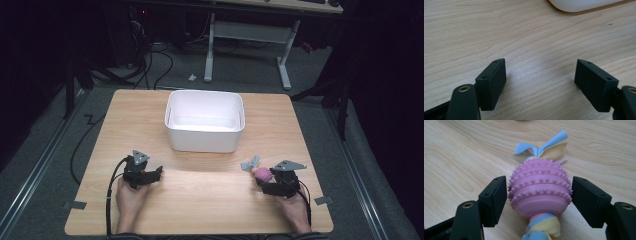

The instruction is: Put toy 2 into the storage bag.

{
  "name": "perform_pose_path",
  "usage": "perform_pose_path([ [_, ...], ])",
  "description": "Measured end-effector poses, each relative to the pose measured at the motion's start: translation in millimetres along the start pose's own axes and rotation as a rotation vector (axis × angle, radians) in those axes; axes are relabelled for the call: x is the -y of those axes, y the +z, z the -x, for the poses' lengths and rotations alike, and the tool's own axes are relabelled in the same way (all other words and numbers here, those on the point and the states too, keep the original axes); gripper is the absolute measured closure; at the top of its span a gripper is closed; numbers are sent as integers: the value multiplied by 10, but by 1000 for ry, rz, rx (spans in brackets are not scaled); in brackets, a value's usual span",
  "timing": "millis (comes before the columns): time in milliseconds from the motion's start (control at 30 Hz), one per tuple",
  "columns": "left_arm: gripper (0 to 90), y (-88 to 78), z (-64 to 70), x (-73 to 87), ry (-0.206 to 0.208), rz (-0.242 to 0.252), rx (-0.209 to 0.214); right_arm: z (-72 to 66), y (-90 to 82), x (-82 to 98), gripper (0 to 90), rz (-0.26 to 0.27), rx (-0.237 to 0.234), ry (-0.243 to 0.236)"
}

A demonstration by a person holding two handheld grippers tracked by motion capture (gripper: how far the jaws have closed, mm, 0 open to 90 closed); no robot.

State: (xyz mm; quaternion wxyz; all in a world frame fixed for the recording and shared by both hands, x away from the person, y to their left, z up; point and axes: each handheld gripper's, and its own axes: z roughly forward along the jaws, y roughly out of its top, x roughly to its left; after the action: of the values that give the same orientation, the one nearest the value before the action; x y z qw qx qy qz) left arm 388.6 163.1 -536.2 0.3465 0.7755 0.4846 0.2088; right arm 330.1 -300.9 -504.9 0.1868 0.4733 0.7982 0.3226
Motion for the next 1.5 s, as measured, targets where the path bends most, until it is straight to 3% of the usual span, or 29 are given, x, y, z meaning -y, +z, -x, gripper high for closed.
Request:
perform_pose_path([
  [300,255,0,0,0,1,-1,2,-13,-6,2,341,-1,3,-15],
  [467,255,0,0,-1,1,-1,2,-23,-17,0,344,-3,-19,-21],
  [1133,254,0,0,0,2,-1,2,-67,-214,-146,348,84,-48,-26],
  [1500,253,0,1,-1,2,-1,2,-124,-337,-300,350,107,-59,-82],
])
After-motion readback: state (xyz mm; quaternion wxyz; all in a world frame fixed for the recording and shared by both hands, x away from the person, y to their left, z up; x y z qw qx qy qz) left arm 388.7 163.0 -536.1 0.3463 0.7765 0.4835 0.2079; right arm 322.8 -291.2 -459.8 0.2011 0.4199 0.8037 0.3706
